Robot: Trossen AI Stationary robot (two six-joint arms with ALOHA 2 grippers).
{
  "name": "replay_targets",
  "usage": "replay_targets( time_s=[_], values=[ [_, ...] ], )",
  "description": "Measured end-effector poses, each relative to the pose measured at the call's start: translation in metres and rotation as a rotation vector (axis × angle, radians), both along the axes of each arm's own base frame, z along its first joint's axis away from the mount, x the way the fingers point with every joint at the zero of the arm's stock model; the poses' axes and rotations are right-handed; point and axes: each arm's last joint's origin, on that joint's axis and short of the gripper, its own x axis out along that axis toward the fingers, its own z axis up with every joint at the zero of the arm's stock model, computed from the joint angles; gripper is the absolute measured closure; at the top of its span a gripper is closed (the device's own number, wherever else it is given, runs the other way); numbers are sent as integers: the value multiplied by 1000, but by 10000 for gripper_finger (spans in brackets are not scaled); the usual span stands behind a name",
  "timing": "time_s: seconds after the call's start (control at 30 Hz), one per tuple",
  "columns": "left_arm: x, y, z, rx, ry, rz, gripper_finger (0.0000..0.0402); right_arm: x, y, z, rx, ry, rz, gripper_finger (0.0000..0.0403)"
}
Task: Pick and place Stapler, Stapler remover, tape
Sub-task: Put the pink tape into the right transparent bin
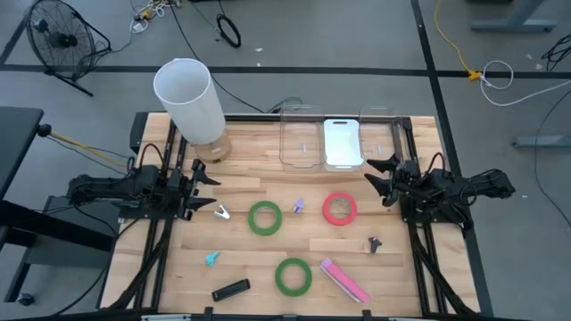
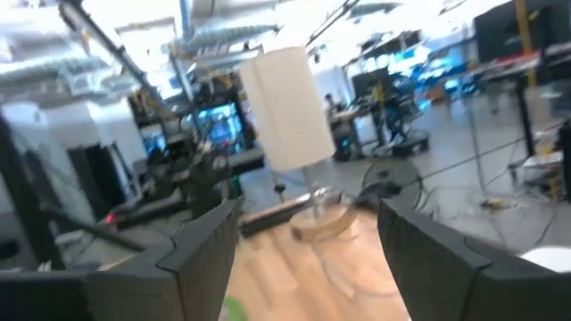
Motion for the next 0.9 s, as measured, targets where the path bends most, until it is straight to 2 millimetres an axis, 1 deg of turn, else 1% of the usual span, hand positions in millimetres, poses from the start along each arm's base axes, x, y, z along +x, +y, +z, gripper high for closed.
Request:
replay_targets(
  time_s=[0.13,0.23,0.33,0.43,0.53,0.63,0.67,0.7,0.8,0.9],
  values=[
    [0,1,0,-6,-1,28,165,-3,-1,9,25,-99,-21,133],
    [0,2,0,-17,-1,76,165,-6,-1,16,78,-202,8,133],
    [0,3,0,-20,-1,91,165,-7,-1,19,100,-239,24,133],
    [0,3,0,-20,-1,92,165,-8,-3,20,100,-240,-53,133],
    [0,3,0,-20,-1,92,165,-10,-6,19,140,-243,-142,133],
    [0,3,0,-19,-1,92,165,-11,-9,18,164,-226,-272,133],
    [0,3,0,-20,-1,92,165,-11,-9,17,193,-228,-283,133],
    [0,3,0,-20,-1,92,165,-11,-9,17,215,-240,-255,133],
    [0,3,0,-20,-1,92,165,-6,-3,18,200,-255,-41,133],
    [0,3,0,-20,-1,92,165,7,0,11,226,-128,14,135]
  ],
)
